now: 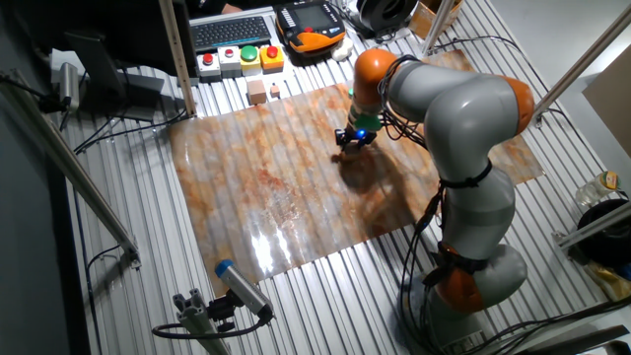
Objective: Hold a small block with the gripper and sweep it from left to right on the table
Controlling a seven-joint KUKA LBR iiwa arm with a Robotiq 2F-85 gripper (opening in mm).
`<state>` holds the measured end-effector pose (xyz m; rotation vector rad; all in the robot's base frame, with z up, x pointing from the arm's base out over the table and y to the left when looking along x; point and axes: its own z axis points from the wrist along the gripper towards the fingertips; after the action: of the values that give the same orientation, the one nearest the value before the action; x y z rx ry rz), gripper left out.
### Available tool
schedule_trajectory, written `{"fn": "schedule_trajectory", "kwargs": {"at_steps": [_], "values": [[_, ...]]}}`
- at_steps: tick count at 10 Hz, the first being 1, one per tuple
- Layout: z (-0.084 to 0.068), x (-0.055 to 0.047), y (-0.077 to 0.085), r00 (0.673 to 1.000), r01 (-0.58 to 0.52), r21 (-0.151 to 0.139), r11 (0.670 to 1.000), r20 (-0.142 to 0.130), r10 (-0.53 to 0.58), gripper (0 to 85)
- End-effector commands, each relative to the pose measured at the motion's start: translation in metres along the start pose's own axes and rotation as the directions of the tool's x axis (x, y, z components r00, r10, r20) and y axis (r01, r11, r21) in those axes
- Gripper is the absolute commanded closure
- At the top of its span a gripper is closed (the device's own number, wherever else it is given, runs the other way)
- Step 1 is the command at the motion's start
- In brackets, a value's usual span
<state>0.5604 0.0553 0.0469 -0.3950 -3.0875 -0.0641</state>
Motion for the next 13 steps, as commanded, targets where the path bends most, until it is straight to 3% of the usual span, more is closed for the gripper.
{"fn": "schedule_trajectory", "kwargs": {"at_steps": [1, 10, 12, 13], "values": [[0.001, 0.002, 0.002, 1.0, -0.003, -0.002, 1.0, -0.001, 0.003, 85.0], [0.003, 0.015, 0.022, 0.999, -0.037, -0.012, 0.999, -0.008, 0.037, 85.0], [0.001, 0.015, 0.024, 0.998, -0.058, -0.043, 0.997, -0.029, 0.056, 85.0], [-0.002, 0.017, 0.026, 0.997, -0.076, -0.027, 0.997, -0.004, 0.075, 68.0]]}}
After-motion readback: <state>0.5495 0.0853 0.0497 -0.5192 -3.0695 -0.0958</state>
